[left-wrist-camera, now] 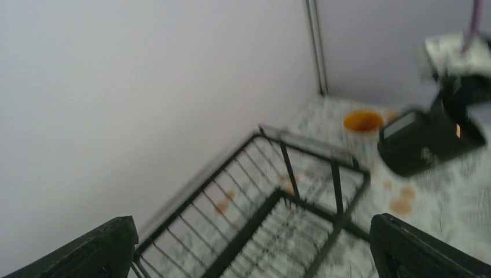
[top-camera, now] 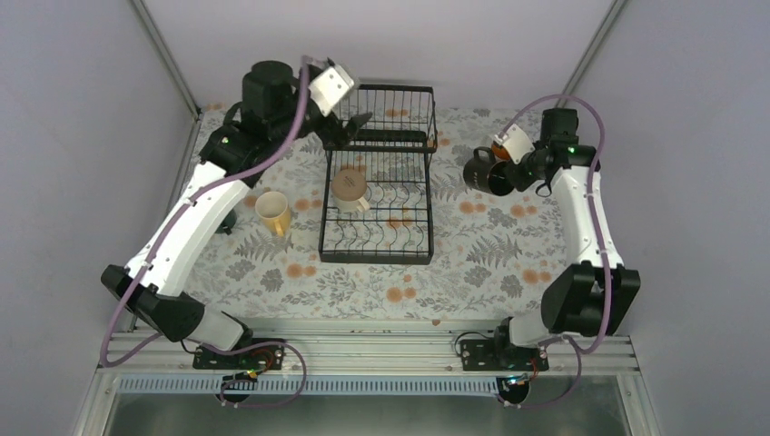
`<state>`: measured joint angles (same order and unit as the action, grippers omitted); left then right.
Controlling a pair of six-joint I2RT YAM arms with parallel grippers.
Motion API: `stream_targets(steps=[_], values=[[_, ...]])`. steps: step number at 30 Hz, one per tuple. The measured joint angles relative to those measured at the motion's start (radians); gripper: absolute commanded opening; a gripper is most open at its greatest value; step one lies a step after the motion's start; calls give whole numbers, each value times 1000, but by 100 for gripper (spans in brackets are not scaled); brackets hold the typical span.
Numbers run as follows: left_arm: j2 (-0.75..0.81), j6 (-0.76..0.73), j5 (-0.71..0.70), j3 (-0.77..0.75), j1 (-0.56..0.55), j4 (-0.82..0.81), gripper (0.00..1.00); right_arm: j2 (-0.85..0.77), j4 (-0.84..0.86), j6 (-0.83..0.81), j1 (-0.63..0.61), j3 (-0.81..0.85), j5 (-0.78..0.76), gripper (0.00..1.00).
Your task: Unload the cups from the dish rack
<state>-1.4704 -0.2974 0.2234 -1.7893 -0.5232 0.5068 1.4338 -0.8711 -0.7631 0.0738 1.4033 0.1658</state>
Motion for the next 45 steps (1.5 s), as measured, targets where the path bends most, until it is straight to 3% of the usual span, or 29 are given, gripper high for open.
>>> stream_targets(steps=[5,11,27,32,34,39,45], values=[[8,-226,-91,155,-49,79,100,122,-159,-39,69,113,-19,4],[13,-409,-229,427,-98,94,100,203,-259,-71,119,121,-92,4],[-3,-470,-353,524,-102,-26,100,382,-281,-83,126,109,-285,4],[-30,-480,-371,547,-111,-50,100,388,-281,-88,126,118,-284,43],[-42,-483,-379,550,-115,-57,100,389,-285,-87,126,134,-278,52],[-53,-504,-398,552,-132,-64,100,370,-297,-101,126,192,-245,62],[-76,-538,-425,556,-163,-67,100,224,-335,-109,126,214,-172,62]])
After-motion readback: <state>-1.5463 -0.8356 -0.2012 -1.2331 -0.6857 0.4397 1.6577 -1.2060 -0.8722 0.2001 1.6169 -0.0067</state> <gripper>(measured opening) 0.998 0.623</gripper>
